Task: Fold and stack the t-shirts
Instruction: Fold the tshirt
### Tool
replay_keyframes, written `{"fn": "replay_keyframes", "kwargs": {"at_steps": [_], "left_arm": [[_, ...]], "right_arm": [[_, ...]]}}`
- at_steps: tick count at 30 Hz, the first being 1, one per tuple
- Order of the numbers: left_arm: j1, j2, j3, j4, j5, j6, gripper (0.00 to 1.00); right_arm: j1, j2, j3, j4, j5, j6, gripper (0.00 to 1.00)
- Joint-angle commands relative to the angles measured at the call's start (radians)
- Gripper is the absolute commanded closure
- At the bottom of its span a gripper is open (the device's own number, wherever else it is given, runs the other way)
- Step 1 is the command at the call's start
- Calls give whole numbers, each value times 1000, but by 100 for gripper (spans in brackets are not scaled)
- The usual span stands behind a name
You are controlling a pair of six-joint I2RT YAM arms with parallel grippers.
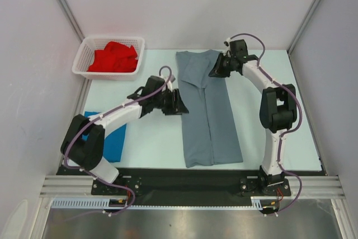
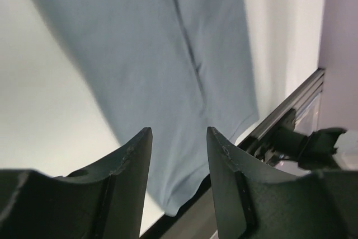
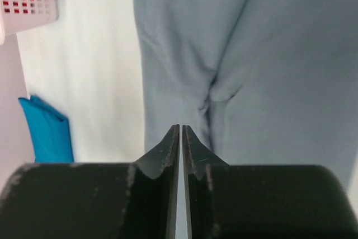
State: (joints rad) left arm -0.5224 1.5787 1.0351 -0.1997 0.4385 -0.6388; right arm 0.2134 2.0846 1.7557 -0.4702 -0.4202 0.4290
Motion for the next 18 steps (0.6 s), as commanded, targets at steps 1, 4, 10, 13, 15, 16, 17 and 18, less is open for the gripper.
{"fn": "replay_keyframes", "kwargs": {"at_steps": [1, 4, 10, 13, 15, 16, 17, 18], "left_arm": [[-36, -106, -105, 52, -32, -67, 51], [-50, -170, -179, 54, -30, -96, 50], [-53, -325, -289, 11, -67, -104, 50], [-53, -377, -331, 5, -75, -127, 50], [-56, -396, -351, 2, -81, -140, 49], [-56, -404, -352, -10, -84, -140, 48], [-57, -407, -353, -17, -84, -139, 47], [-59, -407, -351, -23, -81, -136, 45]], "right_arm": [[41, 11, 1, 21, -40, 37, 91], [93, 57, 21, 16, -42, 50, 100], [138, 124, 42, 10, -65, 71, 100], [138, 152, 50, 22, -58, 73, 100], [133, 183, 62, 15, -52, 67, 100], [129, 192, 70, 10, -46, 65, 100], [115, 198, 68, 10, -45, 63, 100], [106, 206, 64, 11, -45, 63, 100]]}}
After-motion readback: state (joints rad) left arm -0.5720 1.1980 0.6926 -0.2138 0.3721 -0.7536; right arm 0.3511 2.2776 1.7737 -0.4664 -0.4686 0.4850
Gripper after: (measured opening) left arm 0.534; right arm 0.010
